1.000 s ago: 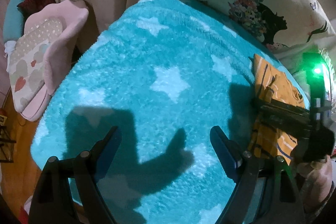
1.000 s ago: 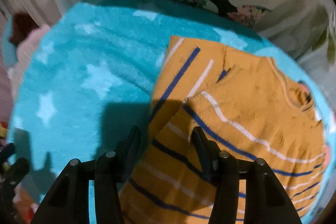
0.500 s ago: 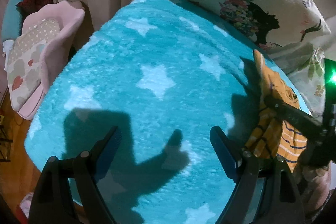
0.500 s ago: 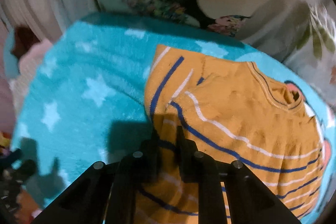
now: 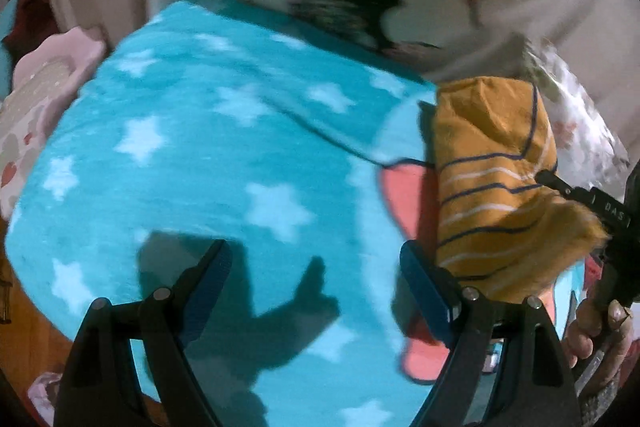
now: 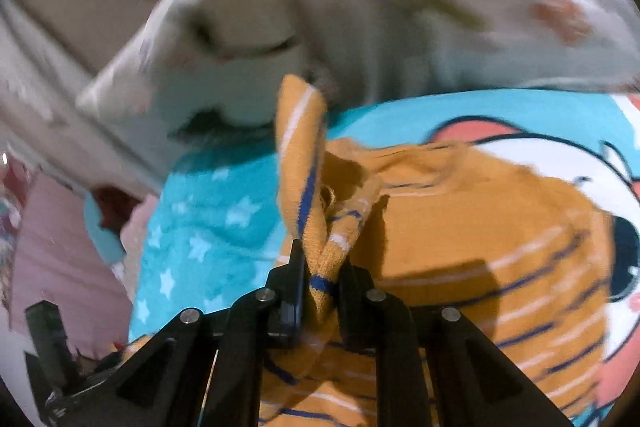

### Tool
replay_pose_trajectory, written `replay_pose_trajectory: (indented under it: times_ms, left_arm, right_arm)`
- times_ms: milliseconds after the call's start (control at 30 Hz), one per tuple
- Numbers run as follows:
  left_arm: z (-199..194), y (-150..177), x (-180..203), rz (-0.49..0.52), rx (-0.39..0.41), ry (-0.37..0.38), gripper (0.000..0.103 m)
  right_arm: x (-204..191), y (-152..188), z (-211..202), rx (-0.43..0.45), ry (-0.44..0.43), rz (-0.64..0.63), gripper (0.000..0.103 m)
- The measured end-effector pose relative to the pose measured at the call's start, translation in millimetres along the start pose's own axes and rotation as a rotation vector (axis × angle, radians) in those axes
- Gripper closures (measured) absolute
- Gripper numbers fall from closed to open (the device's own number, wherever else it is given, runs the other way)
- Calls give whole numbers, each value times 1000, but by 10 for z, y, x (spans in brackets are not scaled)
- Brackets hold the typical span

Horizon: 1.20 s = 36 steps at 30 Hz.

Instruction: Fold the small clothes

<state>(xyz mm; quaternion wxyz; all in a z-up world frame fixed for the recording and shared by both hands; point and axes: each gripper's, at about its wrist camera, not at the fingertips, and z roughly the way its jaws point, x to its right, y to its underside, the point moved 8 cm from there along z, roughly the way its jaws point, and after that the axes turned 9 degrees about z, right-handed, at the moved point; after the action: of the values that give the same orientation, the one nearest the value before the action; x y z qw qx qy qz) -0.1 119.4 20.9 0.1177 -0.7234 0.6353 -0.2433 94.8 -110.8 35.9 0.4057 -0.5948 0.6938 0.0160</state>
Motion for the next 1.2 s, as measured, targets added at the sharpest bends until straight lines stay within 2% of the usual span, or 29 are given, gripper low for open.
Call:
replay_pose_trajectory:
  times_ms: [133, 267, 367, 467, 567, 667, 800, 933, 967, 1067, 1167, 1200]
  left_arm:
    - [108, 37, 613, 74, -18, 41, 18]
    - [321, 129, 1247, 172, -43, 78, 18]
    - [505, 235, 1637, 227, -77, 107, 18]
    - [718, 389, 1858, 270, -126, 102, 18]
    - [871, 562, 1974, 285, -175, 92, 18]
    - [893, 609, 2013, 272, -183, 97, 18]
    - [755, 556, 1996, 248, -152, 107, 18]
    - [603, 493, 1861, 205, -115, 83, 18]
    - [560, 478, 1823, 196, -104, 65, 18]
    - [463, 426, 1756, 211, -69, 14, 18]
    - [375, 370, 1733, 229, -34, -40, 18]
    - [351, 357, 1726, 233, -27, -51, 18]
  right_arm:
    - [727, -183, -443, 58, 11, 74, 89]
    - [1408, -216, -516, 35, 65, 133, 90]
    - [1693, -144, -423, 0, 98, 133, 91]
    - [1819, -127, -403, -26, 88, 136, 91]
    - [1820, -181, -497, -47, 88, 98, 89]
    - [1798, -295, -799, 13, 141, 43, 88]
    - [1558, -397, -1139, 60, 59, 20, 88]
    - [1372, -251, -947, -37, -24, 21, 88]
    - [1387, -190, -856, -55, -10, 19, 88]
    - [1680, 13, -535, -119, 135, 20, 88]
    - [1868, 41, -431, -135, 171, 50, 88]
    - [1873, 15, -441, -137, 185, 46, 84]
